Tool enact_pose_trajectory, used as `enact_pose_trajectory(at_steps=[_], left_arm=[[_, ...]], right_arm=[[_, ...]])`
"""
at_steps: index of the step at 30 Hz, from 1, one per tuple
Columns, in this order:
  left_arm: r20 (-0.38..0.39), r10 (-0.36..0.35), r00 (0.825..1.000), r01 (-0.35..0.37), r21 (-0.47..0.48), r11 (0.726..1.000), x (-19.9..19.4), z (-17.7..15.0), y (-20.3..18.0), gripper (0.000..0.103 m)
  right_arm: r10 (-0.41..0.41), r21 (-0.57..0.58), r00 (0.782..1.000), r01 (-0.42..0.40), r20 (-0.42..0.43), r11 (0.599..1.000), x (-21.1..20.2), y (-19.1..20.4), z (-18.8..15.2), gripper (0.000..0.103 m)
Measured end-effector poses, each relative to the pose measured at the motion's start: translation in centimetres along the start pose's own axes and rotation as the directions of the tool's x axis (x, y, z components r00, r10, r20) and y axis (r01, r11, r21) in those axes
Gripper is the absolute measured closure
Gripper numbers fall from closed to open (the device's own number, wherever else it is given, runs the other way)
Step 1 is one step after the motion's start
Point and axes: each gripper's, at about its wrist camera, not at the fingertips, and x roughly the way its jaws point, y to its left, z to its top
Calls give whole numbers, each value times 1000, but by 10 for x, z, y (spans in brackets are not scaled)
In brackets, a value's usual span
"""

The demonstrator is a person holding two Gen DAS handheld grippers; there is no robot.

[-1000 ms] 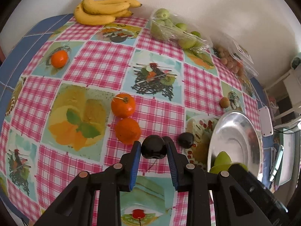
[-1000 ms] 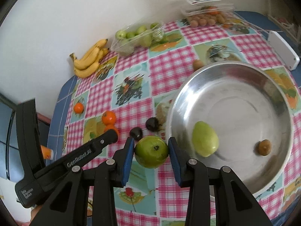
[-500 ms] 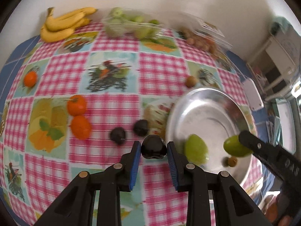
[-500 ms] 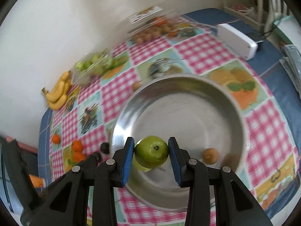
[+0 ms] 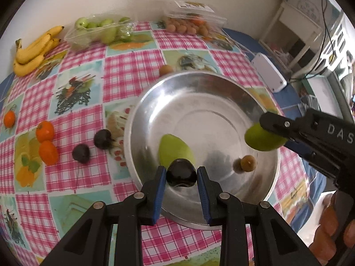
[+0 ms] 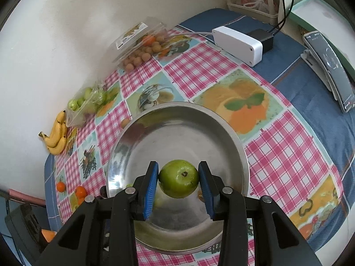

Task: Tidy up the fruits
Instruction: 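Carry the apple into the bowl and open the right tool while the left tool carries the plum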

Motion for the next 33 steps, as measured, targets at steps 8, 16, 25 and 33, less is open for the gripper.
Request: enact_pose_trajectory(at_steps=[8,16,25,33], left_arm=[[-28,-1,1000,1,22,1000,8,-6,-7,72],[-46,8,999,-6,32,999,15,-10,-11,72],[-54,-2,999,3,15,1000,15,-8,-8,71],[-55,3,998,-2,18,1000,12,-8,-7,71]], right_arm=[[-4,-27,999,3,-43,1000,10,6,-3,64],[-18,-50,996,13,-82,999,21,10,-7,64],[-21,-58,995,16,-93,998,22,11,-8,64],[1,-68,997,-6,-76,998,18,15,-5,64]])
